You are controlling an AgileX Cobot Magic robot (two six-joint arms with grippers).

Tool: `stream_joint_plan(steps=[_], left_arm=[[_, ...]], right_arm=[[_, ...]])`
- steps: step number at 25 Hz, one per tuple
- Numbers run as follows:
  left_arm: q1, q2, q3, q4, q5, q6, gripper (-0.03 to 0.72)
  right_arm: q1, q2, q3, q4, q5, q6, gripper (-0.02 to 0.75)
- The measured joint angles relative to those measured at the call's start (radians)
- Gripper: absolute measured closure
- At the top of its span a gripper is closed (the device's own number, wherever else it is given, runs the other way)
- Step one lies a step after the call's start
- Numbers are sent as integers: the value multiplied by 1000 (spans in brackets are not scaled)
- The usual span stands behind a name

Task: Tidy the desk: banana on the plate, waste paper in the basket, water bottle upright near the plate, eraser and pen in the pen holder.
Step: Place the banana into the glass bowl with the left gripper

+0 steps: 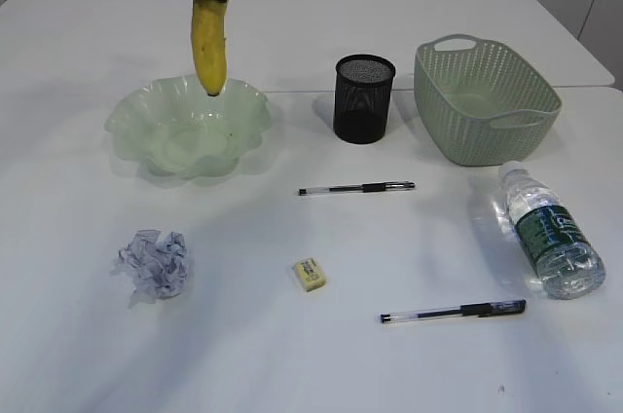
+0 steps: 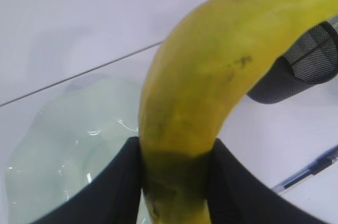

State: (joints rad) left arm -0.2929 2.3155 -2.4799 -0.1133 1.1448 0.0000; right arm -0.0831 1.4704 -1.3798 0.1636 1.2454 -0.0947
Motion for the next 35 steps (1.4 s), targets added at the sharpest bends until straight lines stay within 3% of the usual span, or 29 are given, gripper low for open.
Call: stream_joint_plan(steps=[10,35], left_arm=[[111,27,0,-45,-15,5,440],[153,130,0,-108,-21,7,423]], right_arm=[[0,0,0,-2,0,0,400],[0,0,0,-2,0,0,400]])
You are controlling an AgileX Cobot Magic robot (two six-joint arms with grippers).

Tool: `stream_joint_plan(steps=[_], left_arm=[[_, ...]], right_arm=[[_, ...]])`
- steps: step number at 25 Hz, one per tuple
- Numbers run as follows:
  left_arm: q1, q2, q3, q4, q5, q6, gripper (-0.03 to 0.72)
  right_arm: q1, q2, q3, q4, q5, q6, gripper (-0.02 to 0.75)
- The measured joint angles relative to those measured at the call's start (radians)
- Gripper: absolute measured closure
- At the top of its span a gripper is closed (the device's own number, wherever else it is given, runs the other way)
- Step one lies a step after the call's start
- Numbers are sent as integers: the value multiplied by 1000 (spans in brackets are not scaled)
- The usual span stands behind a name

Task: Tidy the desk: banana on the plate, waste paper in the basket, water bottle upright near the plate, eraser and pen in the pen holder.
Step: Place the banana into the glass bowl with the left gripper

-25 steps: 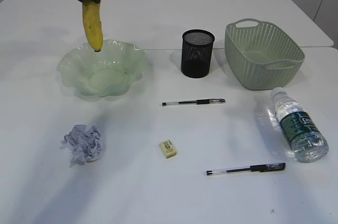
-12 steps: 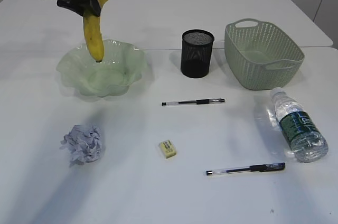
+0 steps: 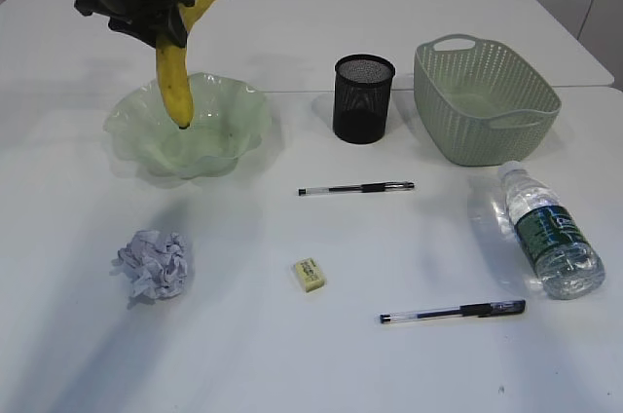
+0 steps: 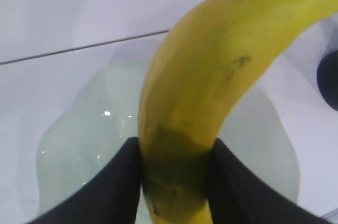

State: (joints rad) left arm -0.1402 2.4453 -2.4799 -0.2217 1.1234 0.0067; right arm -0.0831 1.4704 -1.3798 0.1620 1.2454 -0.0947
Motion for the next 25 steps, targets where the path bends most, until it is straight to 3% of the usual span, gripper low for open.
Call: stream_joint_plan(steps=[25], left_arm=[[17,81,0,-24,19,0,422]], right_arm=[[0,0,0,0,-19,0,400]])
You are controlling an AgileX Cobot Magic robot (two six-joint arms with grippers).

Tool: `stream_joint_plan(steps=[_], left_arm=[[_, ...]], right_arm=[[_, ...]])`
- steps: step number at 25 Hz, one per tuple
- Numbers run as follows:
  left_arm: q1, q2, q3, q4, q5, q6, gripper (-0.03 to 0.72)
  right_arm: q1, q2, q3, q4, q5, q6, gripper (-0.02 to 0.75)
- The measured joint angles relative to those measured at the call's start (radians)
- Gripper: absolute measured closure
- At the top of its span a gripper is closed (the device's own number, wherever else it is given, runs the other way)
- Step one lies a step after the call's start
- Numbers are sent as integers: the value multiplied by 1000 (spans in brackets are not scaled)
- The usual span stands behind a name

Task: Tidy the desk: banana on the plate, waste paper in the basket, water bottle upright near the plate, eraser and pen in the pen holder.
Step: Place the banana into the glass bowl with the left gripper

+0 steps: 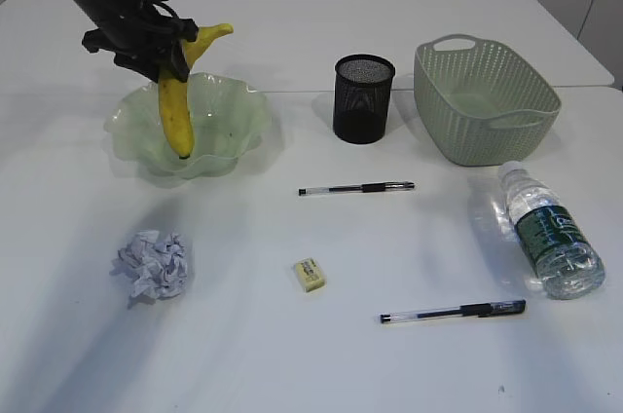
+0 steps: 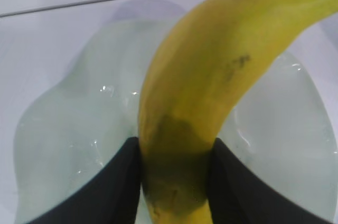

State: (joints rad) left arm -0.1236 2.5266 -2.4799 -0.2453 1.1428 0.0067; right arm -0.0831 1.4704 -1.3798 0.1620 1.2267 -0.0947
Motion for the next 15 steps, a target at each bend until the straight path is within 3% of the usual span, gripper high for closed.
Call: stream_joint_plan(steps=[15], left_arm=[[0,11,0,-4,55,0,421]], right_arm=[[0,0,0,0,-6,0,400]])
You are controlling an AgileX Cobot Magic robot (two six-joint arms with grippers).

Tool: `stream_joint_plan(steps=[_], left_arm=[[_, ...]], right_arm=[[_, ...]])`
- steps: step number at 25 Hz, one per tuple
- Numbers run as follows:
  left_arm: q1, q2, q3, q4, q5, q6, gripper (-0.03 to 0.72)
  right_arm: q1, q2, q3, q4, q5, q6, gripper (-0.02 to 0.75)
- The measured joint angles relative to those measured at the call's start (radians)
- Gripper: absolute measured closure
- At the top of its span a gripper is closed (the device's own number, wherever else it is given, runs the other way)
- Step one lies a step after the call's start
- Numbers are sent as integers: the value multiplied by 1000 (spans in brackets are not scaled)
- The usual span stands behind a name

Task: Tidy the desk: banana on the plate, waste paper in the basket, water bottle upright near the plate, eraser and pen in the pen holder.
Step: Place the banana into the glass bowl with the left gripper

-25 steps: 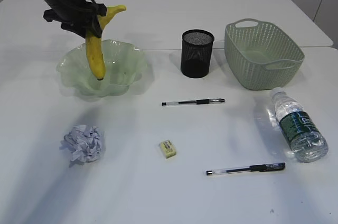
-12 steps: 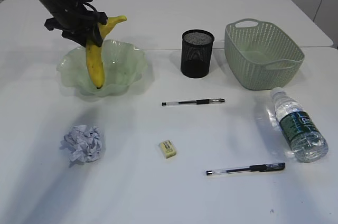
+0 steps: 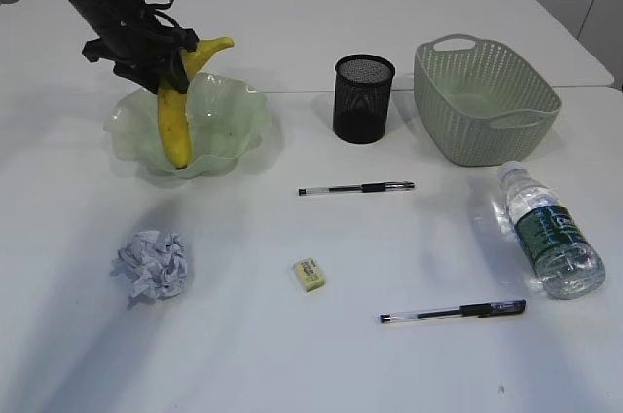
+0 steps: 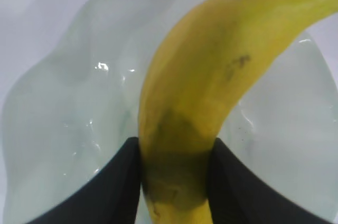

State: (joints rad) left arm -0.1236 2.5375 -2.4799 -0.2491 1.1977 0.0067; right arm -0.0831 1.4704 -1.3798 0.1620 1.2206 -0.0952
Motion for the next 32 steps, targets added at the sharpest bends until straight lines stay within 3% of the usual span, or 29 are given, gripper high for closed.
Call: stream_joint_plan(steps=[32], left_arm=[[0,21,0,3,-9,0,396]], right_arm=[[0,0,0,0,-1,-2,400]])
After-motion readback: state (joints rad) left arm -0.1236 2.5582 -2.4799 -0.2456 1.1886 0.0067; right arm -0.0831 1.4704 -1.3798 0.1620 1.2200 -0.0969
